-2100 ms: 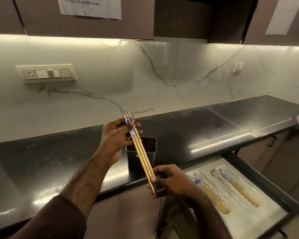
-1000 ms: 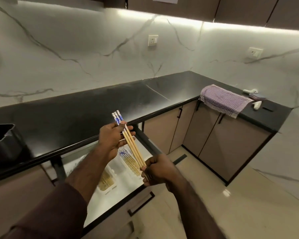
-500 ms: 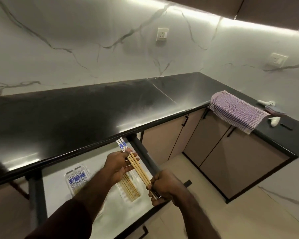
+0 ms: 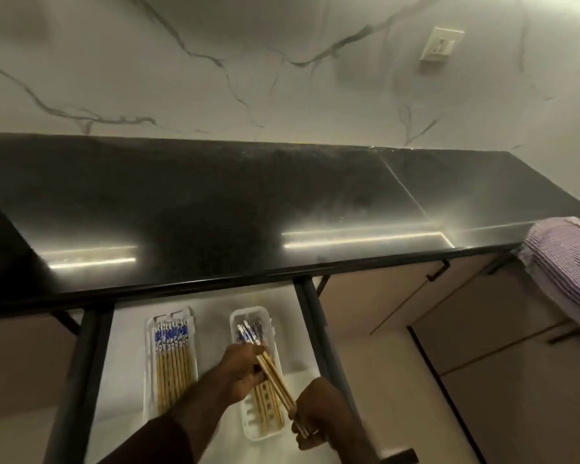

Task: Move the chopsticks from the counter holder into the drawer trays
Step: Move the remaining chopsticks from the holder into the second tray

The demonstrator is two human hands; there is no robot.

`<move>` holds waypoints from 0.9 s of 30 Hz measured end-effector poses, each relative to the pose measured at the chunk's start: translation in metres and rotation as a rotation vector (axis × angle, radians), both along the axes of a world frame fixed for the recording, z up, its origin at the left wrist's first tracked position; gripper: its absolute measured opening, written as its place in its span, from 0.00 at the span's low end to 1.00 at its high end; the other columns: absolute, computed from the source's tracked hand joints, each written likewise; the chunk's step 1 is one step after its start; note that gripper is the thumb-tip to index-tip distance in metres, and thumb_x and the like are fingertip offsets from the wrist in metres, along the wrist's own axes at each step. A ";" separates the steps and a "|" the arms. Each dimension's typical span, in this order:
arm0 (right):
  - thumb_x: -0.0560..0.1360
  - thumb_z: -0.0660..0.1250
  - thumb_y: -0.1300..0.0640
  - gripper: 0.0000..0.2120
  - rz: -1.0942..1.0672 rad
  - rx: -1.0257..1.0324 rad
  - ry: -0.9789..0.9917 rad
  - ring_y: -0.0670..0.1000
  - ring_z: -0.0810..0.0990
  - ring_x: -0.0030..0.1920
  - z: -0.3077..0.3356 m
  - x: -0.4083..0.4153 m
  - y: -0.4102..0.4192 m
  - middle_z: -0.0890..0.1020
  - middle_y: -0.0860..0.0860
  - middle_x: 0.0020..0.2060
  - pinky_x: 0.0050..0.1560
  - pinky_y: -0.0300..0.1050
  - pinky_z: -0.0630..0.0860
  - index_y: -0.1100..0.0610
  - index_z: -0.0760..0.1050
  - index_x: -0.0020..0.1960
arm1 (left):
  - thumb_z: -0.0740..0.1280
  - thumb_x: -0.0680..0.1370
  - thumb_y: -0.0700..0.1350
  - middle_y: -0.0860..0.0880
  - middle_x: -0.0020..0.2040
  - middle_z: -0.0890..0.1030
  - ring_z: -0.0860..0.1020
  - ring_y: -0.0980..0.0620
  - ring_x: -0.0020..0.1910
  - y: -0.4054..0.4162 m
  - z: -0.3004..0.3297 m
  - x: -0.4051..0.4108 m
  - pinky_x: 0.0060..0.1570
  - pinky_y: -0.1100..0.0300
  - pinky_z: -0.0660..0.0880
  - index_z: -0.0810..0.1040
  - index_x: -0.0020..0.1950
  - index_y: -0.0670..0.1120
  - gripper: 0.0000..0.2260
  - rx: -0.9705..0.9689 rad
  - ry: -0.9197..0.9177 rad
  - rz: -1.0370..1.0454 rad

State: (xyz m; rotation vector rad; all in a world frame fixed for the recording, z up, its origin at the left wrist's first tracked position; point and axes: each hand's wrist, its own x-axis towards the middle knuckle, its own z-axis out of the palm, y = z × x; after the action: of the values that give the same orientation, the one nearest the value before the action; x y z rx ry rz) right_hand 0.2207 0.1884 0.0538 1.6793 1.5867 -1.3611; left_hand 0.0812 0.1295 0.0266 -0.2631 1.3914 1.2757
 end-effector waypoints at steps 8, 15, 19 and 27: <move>0.73 0.66 0.56 0.06 0.194 0.170 -0.053 0.50 0.84 0.41 -0.053 -0.012 0.020 0.82 0.52 0.44 0.38 0.40 0.81 0.56 0.72 0.47 | 0.61 0.81 0.35 0.39 0.43 0.76 0.75 0.40 0.48 0.028 -0.028 0.005 0.58 0.44 0.74 0.74 0.64 0.34 0.13 -0.066 0.078 -0.010; 0.74 0.62 0.54 0.04 0.226 0.224 -0.026 0.51 0.80 0.51 -0.071 -0.025 0.005 0.79 0.51 0.53 0.51 0.41 0.76 0.53 0.67 0.47 | 0.62 0.80 0.34 0.35 0.55 0.80 0.79 0.38 0.52 0.037 -0.040 0.003 0.56 0.44 0.78 0.72 0.66 0.40 0.14 -0.099 0.190 -0.066; 0.74 0.61 0.53 0.08 0.240 0.227 -0.014 0.52 0.80 0.54 -0.082 -0.030 -0.003 0.79 0.51 0.54 0.56 0.44 0.77 0.53 0.71 0.53 | 0.61 0.79 0.33 0.39 0.58 0.80 0.79 0.41 0.57 0.036 -0.048 0.004 0.58 0.47 0.78 0.69 0.68 0.43 0.18 -0.127 0.241 -0.074; 0.74 0.64 0.53 0.13 0.237 0.236 -0.004 0.52 0.79 0.55 -0.094 -0.036 -0.011 0.79 0.51 0.55 0.55 0.43 0.76 0.54 0.71 0.57 | 0.60 0.81 0.36 0.39 0.58 0.80 0.79 0.41 0.57 0.035 -0.058 0.006 0.60 0.47 0.76 0.73 0.66 0.41 0.14 -0.155 0.218 -0.111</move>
State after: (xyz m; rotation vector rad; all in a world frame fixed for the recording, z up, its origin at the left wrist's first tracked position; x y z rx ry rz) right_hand 0.1851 0.1777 -0.0405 1.5581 1.9367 -1.0867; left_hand 0.0869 0.1646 -0.0309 -0.1525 1.6710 1.1320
